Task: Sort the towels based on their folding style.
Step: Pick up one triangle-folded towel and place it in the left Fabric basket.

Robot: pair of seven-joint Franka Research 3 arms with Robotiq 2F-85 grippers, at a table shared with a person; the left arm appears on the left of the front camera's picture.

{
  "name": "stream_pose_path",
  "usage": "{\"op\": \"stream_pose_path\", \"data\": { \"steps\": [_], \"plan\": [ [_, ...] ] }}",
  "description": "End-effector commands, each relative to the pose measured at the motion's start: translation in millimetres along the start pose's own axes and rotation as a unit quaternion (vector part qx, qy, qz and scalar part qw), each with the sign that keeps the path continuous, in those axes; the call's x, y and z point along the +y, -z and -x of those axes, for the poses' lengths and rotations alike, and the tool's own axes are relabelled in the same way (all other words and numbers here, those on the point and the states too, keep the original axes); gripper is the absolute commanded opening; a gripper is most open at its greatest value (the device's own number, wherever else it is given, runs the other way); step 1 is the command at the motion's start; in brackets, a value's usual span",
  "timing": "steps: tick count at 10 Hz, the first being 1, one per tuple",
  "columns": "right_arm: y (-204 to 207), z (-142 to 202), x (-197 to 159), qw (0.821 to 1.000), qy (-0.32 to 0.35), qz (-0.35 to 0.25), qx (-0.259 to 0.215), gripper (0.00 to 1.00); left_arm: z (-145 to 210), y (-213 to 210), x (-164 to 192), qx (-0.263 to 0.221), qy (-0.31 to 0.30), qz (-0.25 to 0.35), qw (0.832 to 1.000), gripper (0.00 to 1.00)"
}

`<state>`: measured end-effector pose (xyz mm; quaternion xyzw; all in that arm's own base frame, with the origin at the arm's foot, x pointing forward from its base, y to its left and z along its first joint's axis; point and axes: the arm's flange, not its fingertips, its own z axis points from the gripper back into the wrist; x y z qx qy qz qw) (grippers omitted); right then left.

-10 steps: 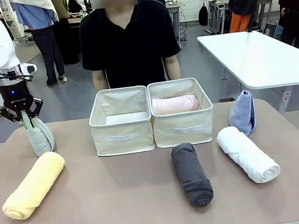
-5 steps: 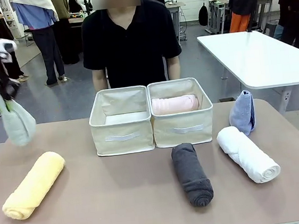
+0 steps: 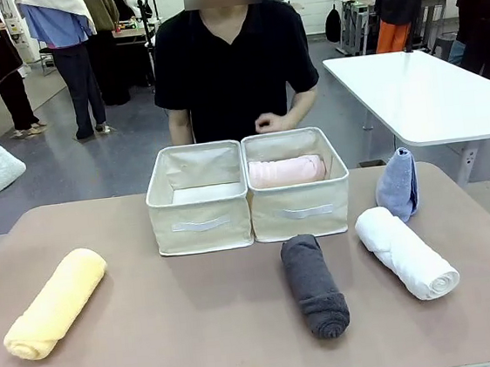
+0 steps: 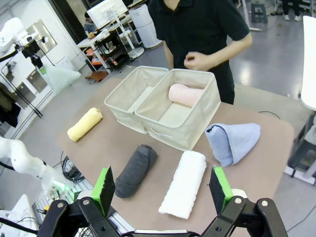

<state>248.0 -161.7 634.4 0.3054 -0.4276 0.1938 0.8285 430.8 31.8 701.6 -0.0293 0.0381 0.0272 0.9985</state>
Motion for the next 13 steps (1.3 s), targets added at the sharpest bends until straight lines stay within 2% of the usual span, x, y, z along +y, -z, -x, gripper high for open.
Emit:
{"op": "stream_pose_path", "data": {
  "steps": [1,5,6,7,8,9,11,13],
  "plan": [
    [2,0,0,1.000,-0.006,-0.010,-0.008,1.00,-4,6,-6,-0.027,-0.010,-0.015,0.999,0.13],
    [2,0,0,1.000,-0.006,-0.010,-0.008,1.00,-4,6,-6,-0.027,-0.010,-0.015,0.999,0.13],
    [2,0,0,1.000,-0.006,-0.010,-0.008,1.00,-8,2,-4,-0.014,0.001,-0.005,1.000,0.15],
    [2,0,0,1.000,-0.006,-0.010,-0.008,1.00,2,-20,-20,-0.053,0.096,-0.025,0.994,0.15],
    [2,0,0,1.000,-0.006,-0.010,-0.008,1.00,0,-38,-42,-0.054,0.189,-0.036,0.980,0.15],
    [2,0,0,1.000,-0.006,-0.010,-0.008,1.00,-4,-47,-62,-0.062,0.242,-0.062,0.966,0.15],
    [2,0,0,1.000,-0.006,-0.010,-0.008,1.00,-9,-60,-99,-0.062,0.332,-0.075,0.938,0.15],
    [2,0,0,1.000,-0.006,-0.010,-0.008,1.00,-19,-62,-140,-0.064,0.447,-0.073,0.889,0.15]
  ]
}}
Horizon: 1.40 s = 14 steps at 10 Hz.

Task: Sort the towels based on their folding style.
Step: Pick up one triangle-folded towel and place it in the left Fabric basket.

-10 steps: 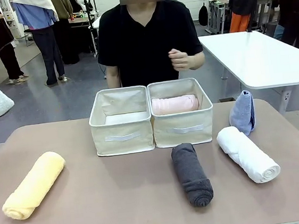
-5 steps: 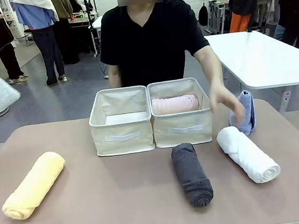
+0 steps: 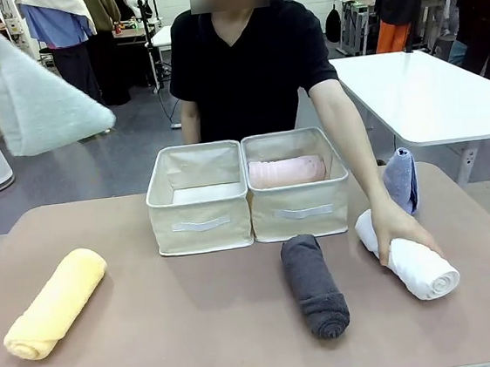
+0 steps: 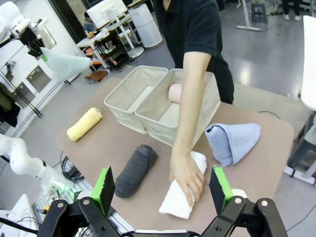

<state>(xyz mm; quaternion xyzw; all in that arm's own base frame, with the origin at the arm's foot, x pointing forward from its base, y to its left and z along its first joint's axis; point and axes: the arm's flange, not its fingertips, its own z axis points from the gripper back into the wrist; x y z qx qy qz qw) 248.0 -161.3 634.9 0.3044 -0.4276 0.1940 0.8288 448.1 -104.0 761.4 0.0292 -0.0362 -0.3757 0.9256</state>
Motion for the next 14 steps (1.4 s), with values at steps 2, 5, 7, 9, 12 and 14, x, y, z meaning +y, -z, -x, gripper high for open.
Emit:
{"op": "stream_pose_path", "data": {
  "steps": [2,5,7,9,12,14],
  "plan": [
    [2,0,-1,1.000,-0.005,-0.011,-0.008,1.00,-53,-4,-7,-0.023,0.148,0.029,0.988,0.15],
    [2,0,-1,1.000,-0.005,-0.011,-0.008,1.00,-104,31,-36,-0.011,0.233,0.067,0.970,0.15],
    [2,0,-1,1.000,-0.005,-0.011,-0.008,1.00,-122,57,-49,-0.024,0.271,0.092,0.958,0.15],
    [2,0,-1,1.000,-0.005,-0.011,-0.008,1.00,-134,76,-64,-0.032,0.304,0.094,0.947,0.15],
    [2,0,-1,1.000,-0.005,-0.011,-0.008,1.00,-100,70,-48,-0.003,0.315,0.092,0.945,0.15],
    [2,0,-1,1.000,-0.005,-0.011,-0.008,1.00,38,26,-28,0.100,0.286,0.002,0.953,0.15]
  ]
}}
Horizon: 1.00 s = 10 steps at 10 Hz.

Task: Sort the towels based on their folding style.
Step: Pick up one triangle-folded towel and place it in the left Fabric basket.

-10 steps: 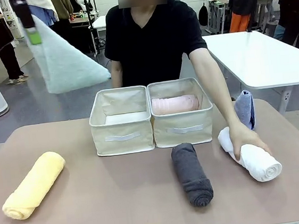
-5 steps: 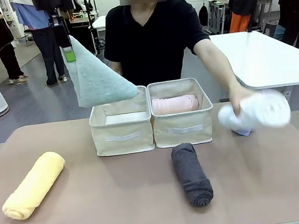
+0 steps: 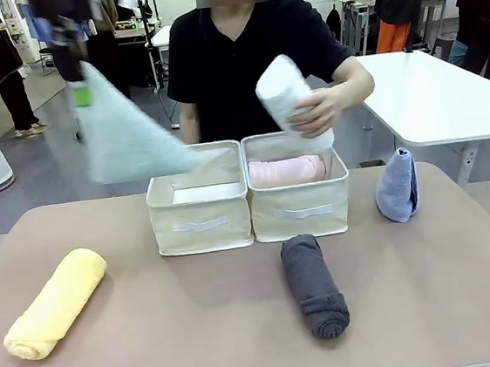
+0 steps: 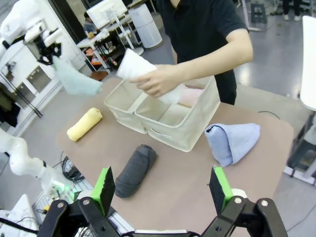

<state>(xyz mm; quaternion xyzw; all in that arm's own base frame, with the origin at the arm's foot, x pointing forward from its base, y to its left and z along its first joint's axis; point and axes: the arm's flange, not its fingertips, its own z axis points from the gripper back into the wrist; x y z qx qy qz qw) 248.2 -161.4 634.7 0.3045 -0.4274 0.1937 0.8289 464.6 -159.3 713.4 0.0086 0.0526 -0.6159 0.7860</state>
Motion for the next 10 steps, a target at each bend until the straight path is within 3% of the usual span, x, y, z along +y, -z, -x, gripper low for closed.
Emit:
{"op": "stream_pose_path", "data": {
  "steps": [1,2,4,8,10],
  "plan": [
    [2,0,-1,1.000,-0.006,-0.011,-0.008,1.00,142,-14,-88,0.030,-0.023,-0.083,0.996,0.15],
    [2,0,-1,1.000,-0.006,-0.011,-0.008,1.00,181,-6,-116,0.011,-0.075,-0.103,0.992,0.15],
    [2,0,-1,1.000,-0.006,-0.011,-0.008,1.00,191,-2,-110,-0.009,-0.098,-0.082,0.992,0.15],
    [2,0,-1,1.000,-0.006,-0.011,-0.008,1.00,158,-4,-98,-0.013,-0.113,-0.082,0.990,0.15],
    [2,0,-1,1.000,-0.006,-0.011,-0.008,1.00,117,-10,-74,-0.028,-0.123,-0.108,0.986,0.15]
  ]
}}
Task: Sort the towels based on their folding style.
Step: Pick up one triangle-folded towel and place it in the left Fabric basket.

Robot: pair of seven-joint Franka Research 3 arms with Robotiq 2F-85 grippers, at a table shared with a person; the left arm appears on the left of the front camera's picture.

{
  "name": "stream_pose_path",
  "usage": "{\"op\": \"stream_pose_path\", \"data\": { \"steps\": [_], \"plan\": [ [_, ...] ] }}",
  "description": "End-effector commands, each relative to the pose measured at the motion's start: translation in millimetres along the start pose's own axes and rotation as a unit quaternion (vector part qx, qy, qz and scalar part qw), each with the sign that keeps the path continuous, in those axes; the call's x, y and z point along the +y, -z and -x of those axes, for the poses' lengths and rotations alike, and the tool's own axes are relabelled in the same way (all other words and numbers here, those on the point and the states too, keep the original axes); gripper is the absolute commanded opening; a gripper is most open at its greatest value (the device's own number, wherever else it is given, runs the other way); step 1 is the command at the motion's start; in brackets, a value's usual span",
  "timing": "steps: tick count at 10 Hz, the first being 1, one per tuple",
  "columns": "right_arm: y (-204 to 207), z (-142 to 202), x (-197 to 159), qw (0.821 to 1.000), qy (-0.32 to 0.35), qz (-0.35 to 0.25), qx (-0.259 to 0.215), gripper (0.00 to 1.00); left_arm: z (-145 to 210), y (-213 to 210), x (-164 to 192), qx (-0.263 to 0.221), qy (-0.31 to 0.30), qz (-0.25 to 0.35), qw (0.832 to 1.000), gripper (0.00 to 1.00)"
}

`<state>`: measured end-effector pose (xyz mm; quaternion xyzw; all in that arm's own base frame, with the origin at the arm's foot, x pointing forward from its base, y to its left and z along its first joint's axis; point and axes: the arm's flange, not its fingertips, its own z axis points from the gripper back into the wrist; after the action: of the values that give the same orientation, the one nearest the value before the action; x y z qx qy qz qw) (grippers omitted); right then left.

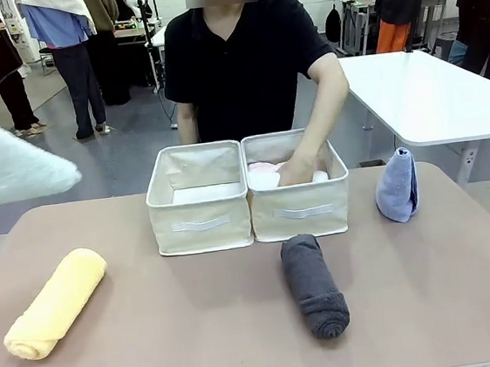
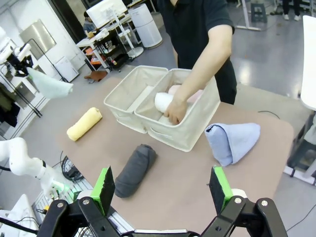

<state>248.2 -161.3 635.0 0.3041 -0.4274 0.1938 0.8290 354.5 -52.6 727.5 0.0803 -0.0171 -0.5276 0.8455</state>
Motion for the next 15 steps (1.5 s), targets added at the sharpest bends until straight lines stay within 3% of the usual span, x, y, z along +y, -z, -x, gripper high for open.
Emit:
{"op": "stream_pose_path", "data": {
  "steps": [1,6,7,9,10,13,15],
  "plan": [
    [2,0,-1,1.000,-0.005,-0.011,-0.009,1.00,-47,-13,20,-0.022,0.002,-0.004,1.000,0.15],
    [2,0,-1,1.000,-0.005,-0.011,-0.009,1.00,-194,10,52,-0.037,0.076,0.033,0.996,0.15],
    [2,0,-1,1.000,-0.005,-0.011,-0.009,1.00,-210,19,56,-0.032,0.074,0.040,0.996,0.15],
    [2,0,-1,1.000,-0.005,-0.011,-0.009,1.00,-186,16,59,0.002,0.026,0.047,0.999,0.15],
    [2,0,-1,1.000,-0.005,-0.011,-0.009,1.00,-214,38,52,-0.029,0.082,0.037,0.996,0.15],
    [2,0,-1,1.000,-0.005,-0.011,-0.009,1.00,-210,38,56,-0.020,0.065,0.044,0.997,0.15],
    [2,0,-1,1.000,-0.005,-0.011,-0.009,1.00,-249,62,70,-0.009,0.111,0.019,0.994,0.15]
  ]
}}
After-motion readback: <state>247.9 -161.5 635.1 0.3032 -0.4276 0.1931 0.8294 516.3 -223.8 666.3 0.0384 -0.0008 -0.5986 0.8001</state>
